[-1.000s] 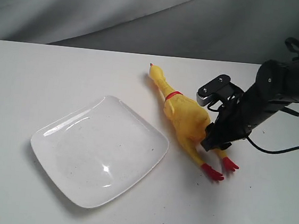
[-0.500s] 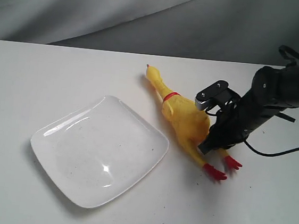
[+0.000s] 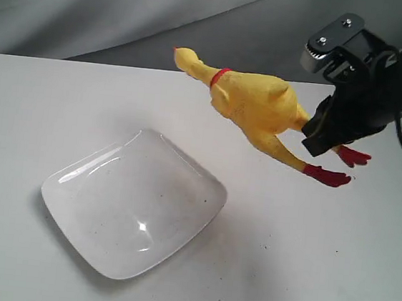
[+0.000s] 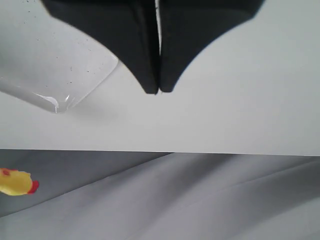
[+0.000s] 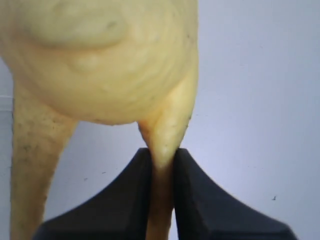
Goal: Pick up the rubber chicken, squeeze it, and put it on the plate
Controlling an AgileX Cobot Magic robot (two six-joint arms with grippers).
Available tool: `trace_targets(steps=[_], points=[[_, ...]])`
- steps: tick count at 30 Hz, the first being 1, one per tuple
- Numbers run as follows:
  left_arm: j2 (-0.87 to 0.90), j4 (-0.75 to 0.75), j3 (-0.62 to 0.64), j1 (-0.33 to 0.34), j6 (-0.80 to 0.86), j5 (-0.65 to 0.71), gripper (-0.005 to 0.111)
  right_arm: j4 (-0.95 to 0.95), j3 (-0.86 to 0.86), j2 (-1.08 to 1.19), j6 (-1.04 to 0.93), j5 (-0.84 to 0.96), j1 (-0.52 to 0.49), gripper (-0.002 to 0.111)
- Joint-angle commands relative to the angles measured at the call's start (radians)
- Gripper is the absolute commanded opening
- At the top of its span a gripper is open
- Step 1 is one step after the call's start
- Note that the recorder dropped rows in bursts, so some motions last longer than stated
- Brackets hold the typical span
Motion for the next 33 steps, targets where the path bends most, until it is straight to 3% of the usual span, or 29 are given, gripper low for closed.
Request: trace_targets(steps=[1, 13, 18, 24, 27, 28, 29, 30, 33], points=[[-0.002, 0.0, 0.005, 0.003, -0.002, 0.003, 0.001, 0.096, -0.007, -0.122, -0.094, 0.155, 0.033, 0.0], [-0.002, 0.02, 0.005, 0.003, 0.008, -0.015, 0.001, 0.034, 0.006, -0.239, -0.035, 0.246, 0.272, 0.0], [-0.002, 0.045, 0.005, 0.003, 0.008, -0.221, 0.001, 0.007, 0.079, -0.239, -0.035, 0.196, 0.309, 0.0], [-0.002, 0.045, 0.005, 0.003, 0.006, -0.362, 0.001, 0.009, 0.094, -0.239, -0.035, 0.166, 0.309, 0.0], [-0.002, 0.048, 0.005, 0.003, -0.185, -0.548, 0.001, 0.009, 0.094, -0.239, -0.035, 0.143, 0.309, 0.0], [-0.002, 0.117, 0.005, 0.003, -0.386, -0.596, 0.001, 0.009, 0.094, -0.239, -0.035, 0.14, 0.309, 0.0], [-0.002, 0.175, 0.005, 0.003, -0.448, -0.628, 0.001, 0.009, 0.094, -0.239, -0.035, 0.14, 0.309, 0.0], [-0.002, 0.397, 0.005, 0.003, -0.566, -0.74, 0.001, 0.009, 0.094, -0.239, -0.035, 0.14, 0.309, 0.0], [0.027, 0.758, 0.005, 0.003, -0.691, -0.977, 0.008, 0.009, 0.094, -0.239, -0.035, 0.132, 0.309, 0.0]])
